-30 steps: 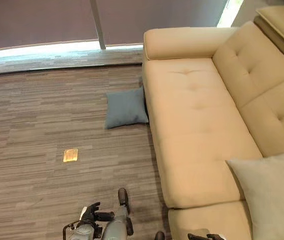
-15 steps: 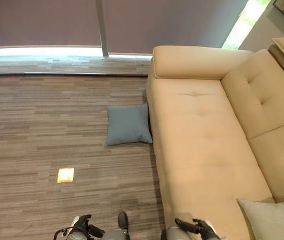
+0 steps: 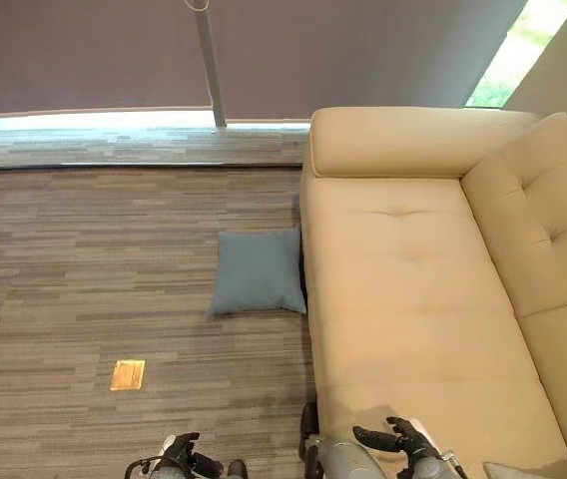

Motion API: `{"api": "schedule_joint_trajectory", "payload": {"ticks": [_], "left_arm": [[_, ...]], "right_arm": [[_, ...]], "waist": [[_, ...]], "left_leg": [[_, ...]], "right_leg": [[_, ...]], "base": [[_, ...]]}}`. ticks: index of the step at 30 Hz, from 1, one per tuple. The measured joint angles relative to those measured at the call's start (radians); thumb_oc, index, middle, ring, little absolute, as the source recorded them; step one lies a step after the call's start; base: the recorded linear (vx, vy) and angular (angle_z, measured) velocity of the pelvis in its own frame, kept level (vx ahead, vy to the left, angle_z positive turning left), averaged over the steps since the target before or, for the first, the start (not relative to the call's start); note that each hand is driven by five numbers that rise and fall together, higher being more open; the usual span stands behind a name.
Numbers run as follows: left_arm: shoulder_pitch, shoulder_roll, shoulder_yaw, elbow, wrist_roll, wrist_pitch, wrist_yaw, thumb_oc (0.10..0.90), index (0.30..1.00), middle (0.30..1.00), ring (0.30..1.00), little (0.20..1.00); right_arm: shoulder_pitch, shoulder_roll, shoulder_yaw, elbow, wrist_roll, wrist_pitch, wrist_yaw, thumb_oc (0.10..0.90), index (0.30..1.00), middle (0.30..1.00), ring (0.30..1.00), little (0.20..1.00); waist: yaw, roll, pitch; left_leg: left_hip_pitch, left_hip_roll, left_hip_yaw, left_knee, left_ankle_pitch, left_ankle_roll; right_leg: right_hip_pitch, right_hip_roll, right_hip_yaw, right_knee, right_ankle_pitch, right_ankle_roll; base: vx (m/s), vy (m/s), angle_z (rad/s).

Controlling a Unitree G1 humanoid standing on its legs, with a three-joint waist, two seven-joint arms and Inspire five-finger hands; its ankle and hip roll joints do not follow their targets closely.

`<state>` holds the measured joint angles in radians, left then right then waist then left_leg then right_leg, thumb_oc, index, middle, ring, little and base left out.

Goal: Pick up all the scattered cushions and arrange them neatly on the sofa.

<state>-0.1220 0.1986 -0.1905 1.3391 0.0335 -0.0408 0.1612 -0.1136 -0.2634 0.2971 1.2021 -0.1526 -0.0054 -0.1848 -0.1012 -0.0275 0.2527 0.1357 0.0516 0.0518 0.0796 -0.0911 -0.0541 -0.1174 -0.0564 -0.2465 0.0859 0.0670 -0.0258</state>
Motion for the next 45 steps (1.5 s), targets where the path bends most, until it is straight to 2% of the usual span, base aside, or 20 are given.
{"api": "schedule_joint_trajectory", "payload": {"ticks": [2, 3, 5, 7, 8, 9, 10, 13, 15, 17, 21, 24, 27, 29, 32, 33, 35, 39, 42, 45], "left_arm": [[-0.001, -0.001, 0.019, 0.013, -0.001, -0.003, 0.001, 0.800, 0.900, 0.900, 0.900, 0.900], [-0.001, 0.000, 0.060, 0.021, -0.018, -0.005, 0.003, 0.800, 0.900, 0.900, 0.900, 0.900], [-0.009, 0.007, 0.085, 0.015, -0.052, -0.010, 0.011, 0.800, 0.900, 0.900, 0.900, 0.900], [-0.009, 0.007, 0.082, 0.015, -0.072, -0.012, 0.013, 0.800, 0.900, 0.900, 0.900, 0.900], [-0.016, 0.007, 0.082, 0.010, -0.075, -0.017, 0.026, 0.800, 0.900, 0.900, 0.900, 0.900], [-0.019, 0.011, 0.079, -0.006, -0.086, -0.019, 0.029, 0.800, 0.900, 0.900, 0.900, 0.900], [-0.028, 0.012, 0.073, -0.010, -0.097, -0.022, 0.028, 0.800, 0.900, 0.900, 0.900, 0.900], [-0.040, 0.014, 0.078, -0.018, -0.157, -0.020, 0.032, 0.800, 0.900, 0.900, 0.900, 0.900], [-0.041, 0.027, 0.082, -0.025, -0.218, -0.022, 0.034, 0.800, 0.900, 0.900, 0.900, 0.900], [-0.044, 0.021, 0.082, -0.028, -0.251, -0.023, 0.047, 0.800, 0.900, 0.900, 0.900, 0.900], [-0.031, 0.032, 0.094, -0.032, -0.311, -0.024, 0.051, 0.800, 0.900, 0.900, 0.900, 0.900], [-0.015, 0.034, 0.096, -0.033, -0.311, -0.032, 0.053, 0.800, 0.900, 0.900, 0.900, 0.900], [-0.004, 0.032, 0.115, -0.028, -0.308, -0.032, 0.051, 0.800, 0.900, 0.900, 0.900, 0.900], [0.001, 0.024, 0.137, -0.026, -0.309, -0.044, 0.049, 0.800, 0.900, 0.900, 0.900, 0.900], [-0.005, 0.023, 0.124, -0.026, -0.286, -0.050, 0.046, 0.800, 0.900, 0.900, 0.900, 0.900], [-0.005, 0.030, 0.120, -0.023, -0.260, -0.044, 0.046, 0.800, 0.900, 0.900, 0.900, 0.900], [-0.010, 0.048, 0.112, -0.007, -0.217, -0.031, 0.046, 0.800, 0.900, 0.900, 0.900, 0.900], [-0.020, 0.055, 0.071, 0.017, -0.179, -0.003, 0.045, 0.800, 0.900, 0.900, 0.900, 0.900], [-0.016, 0.079, 0.041, 0.018, -0.143, 0.003, 0.044, 0.800, 0.900, 0.900, 0.900, 0.900], [-0.021, 0.082, 0.038, 0.026, -0.128, 0.011, 0.046, 0.800, 0.900, 0.900, 0.900, 0.900]], "right_arm": [[0.003, 0.004, -0.001, 0.004, 0.000, 0.004, 0.002, 0.800, 0.900, 0.900, 0.900, 0.900], [0.013, 0.012, -0.004, 0.008, 0.001, 0.004, 0.001, 0.800, 0.900, 0.900, 0.900, 0.900], [0.012, 0.011, -0.002, 0.009, 0.003, 0.004, 0.002, 0.800, 0.900, 0.900, 0.900, 0.900], [0.007, 0.009, 0.001, 0.010, 0.007, 0.002, 0.000, 0.800, 0.900, 0.900, 0.900, 0.900], [-0.002, 0.008, 0.011, 0.011, 0.011, -0.002, -0.008, 0.800, 0.900, 0.900, 0.900, 0.900], [0.004, 0.007, 0.020, 0.011, 0.013, -0.002, -0.016, 0.800, 0.900, 0.900, 0.900, 0.900], [0.004, 0.005, 0.019, 0.011, 0.015, -0.004, -0.018, 0.800, 0.900, 0.900, 0.900, 0.900], [0.006, 0.009, 0.019, 0.021, 0.016, -0.002, -0.020, 0.800, 0.900, 0.900, 0.900, 0.900], [-0.002, 0.005, 0.018, 0.038, 0.015, -0.003, -0.033, 0.800, 0.900, 0.900, 0.900, 0.900], [-0.006, -0.011, 0.018, 0.041, 0.015, -0.003, -0.046, 0.800, 0.900, 0.900, 0.900, 0.900], [0.041, 0.007, 0.019, 0.049, 0.014, -0.002, -0.052, 0.800, 0.900, 0.900, 0.900, 0.900], [0.075, 0.013, 0.008, 0.060, 0.013, 0.004, -0.053, 0.800, 0.900, 0.900, 0.900, 0.900], [0.066, 0.014, 0.008, 0.072, 0.005, 0.009, -0.049, 0.800, 0.900, 0.900, 0.900, 0.900], [0.061, 0.037, -0.029, 0.091, 0.002, 0.020, -0.047, 0.800, 0.900, 0.900, 0.900, 0.900], [0.071, 0.028, -0.045, 0.117, 0.003, 0.023, -0.047, 0.800, 0.900, 0.900, 0.900, 0.900], [0.070, 0.040, -0.049, 0.117, 0.004, 0.025, -0.046, 0.800, 0.900, 0.900, 0.900, 0.900], [0.069, 0.057, -0.049, 0.115, 0.004, 0.023, -0.038, 0.800, 0.900, 0.900, 0.900, 0.900], [0.064, 0.039, -0.050, 0.079, 0.011, 0.027, -0.040, 0.800, 0.900, 0.900, 0.900, 0.900], [0.069, 0.035, -0.035, 0.044, 0.010, 0.024, -0.043, 0.800, 0.900, 0.900, 0.900, 0.900], [0.046, 0.029, 0.013, 0.015, 0.008, 0.008, -0.047, 0.800, 0.900, 0.900, 0.900, 0.900]], "waist": [[0.001, 0.005, -0.007], [0.001, -0.004, -0.011], [0.010, -0.003, -0.014], [0.019, 0.004, -0.020], [0.023, -0.006, -0.019], [0.032, -0.013, -0.019], [0.029, -0.017, -0.016], [0.035, -0.040, 0.001], [0.041, -0.033, 0.026], [0.041, -0.007, 0.047], [0.063, -0.021, 0.057], [0.061, -0.023, 0.058], [0.064, -0.023, 0.058], [0.078, -0.040, 0.061], [0.085, -0.020, 0.019], [0.085, -0.047, -0.001], [0.067, -0.087, -0.032], [0.058, -0.081, -0.028], [0.056, -0.074, -0.024], [0.034, -0.046, -0.004]], "left_leg": [[-0.028, 0.000, -0.003, 0.082, -0.023, -0.052], [-0.084, -0.003, 0.016, 0.199, -0.041, -0.084], [-0.176, 0.001, 0.038, 0.395, -0.031, -0.107], [-0.208, 0.019, 0.078, 0.483, -0.011, -0.131], [-0.261, 0.032, 0.104, 0.564, -0.006, -0.122], [-0.263, 0.033, 0.137, 0.508, -0.054, -0.049], [-0.274, 0.039, 0.156, 0.418, -0.060, -0.032], [-0.298, 0.078, 0.157, 0.172, -0.027, -0.036], [-0.288, 0.114, 0.141, 0.025, 0.046, -0.045], [-0.267, 0.158, 0.109, -0.056, 0.084, -0.046], [-0.242, 0.114, 0.118, -0.045, 0.162, -0.042], [-0.215, 0.090, 0.136, -0.023, 0.134, -0.013], [-0.207, 0.089, 0.138, 0.012, 0.111, -0.016], [-0.252, 0.107, 0.128, 0.118, 0.036, -0.032], [-0.314, 0.147, 0.092, 0.090, 0.097, -0.050], [-0.304, 0.116, 0.108, 0.088, 0.100, -0.039], [-0.290, 0.062, 0.128, 0.081, 0.099, -0.009], [-0.240, 0.039, 0.162, 0.067, 0.067, 0.047], [-0.190, 0.028, 0.156, 0.033, 0.051, 0.071], [-0.158, 0.032, 0.152, -0.009, 0.060, 0.066]], "right_leg": [[0.006, 0.001, 0.003, 0.006, -0.033, 0.029], [0.007, -0.012, 0.006, 0.006, -0.028, 0.013], [0.019, -0.020, 0.012, 0.006, -0.034, 0.009], [0.033, -0.019, 0.032, -0.002, -0.041, -0.003], [0.039, -0.022, 0.063, -0.020, -0.049, -0.024], [0.038, -0.027, 0.077, -0.032, -0.047, -0.034], [0.035, -0.034, 0.075, -0.035, -0.047, -0.035], [0.022, -0.035, 0.072, -0.034, -0.048, -0.034], [0.020, -0.010, 0.087, -0.028, -0.053, -0.019], [-0.002, 0.016, 0.105, 0.011, -0.067, 0.004], [-0.017, -0.029, 0.135, 0.068, -0.102, 0.059], [0.021, -0.060, 0.137, 0.055, -0.107, 0.084], [0.059, -0.063, 0.140, 0.013, -0.088, 0.093], [0.153, -0.073, 0.130, -0.071, -0.077, 0.094], [0.180, -0.078, 0.112, -0.076, -0.113, 0.114], [0.178, -0.117, 0.116, -0.070, -0.122, 0.125], [0.150, -0.167, 0.117, -0.004, -0.125, 0.140], [-0.009, -0.226, 0.117, 0.351, -0.105, 0.092], [-0.073, -0.185, 0.155, 0.468, -0.160, 0.096], [-0.127, -0.088, 0.150, 0.374, -0.195, 0.095]], "base": [[0.19, -0.163, 0.11], [0.06, -0.116, 0.10], [0.12, -0.138, 0.03], [0.13, -0.038, -0.21], [0.15, 0.022, -0.24], [0.18, 0.040, -0.03], [0.11, 0.067, 0.07], [0.09, 0.070, 0.00], [0.12, 0.140, -0.34], [0.15, 0.202, -0.61], [0.21, 0.270, -0.52], [0.25, 0.306, 0.02], [0.31, 0.336, -0.04], [0.30, 0.402, 0.20], [0.26, 0.408, 0.11], [0.23, 0.390, -0.02], [0.20, 0.433, 0.06], [0.18, 0.324, -0.05], [0.16, 0.188, 0.07], [0.17, 0.062, 0.00]]}}
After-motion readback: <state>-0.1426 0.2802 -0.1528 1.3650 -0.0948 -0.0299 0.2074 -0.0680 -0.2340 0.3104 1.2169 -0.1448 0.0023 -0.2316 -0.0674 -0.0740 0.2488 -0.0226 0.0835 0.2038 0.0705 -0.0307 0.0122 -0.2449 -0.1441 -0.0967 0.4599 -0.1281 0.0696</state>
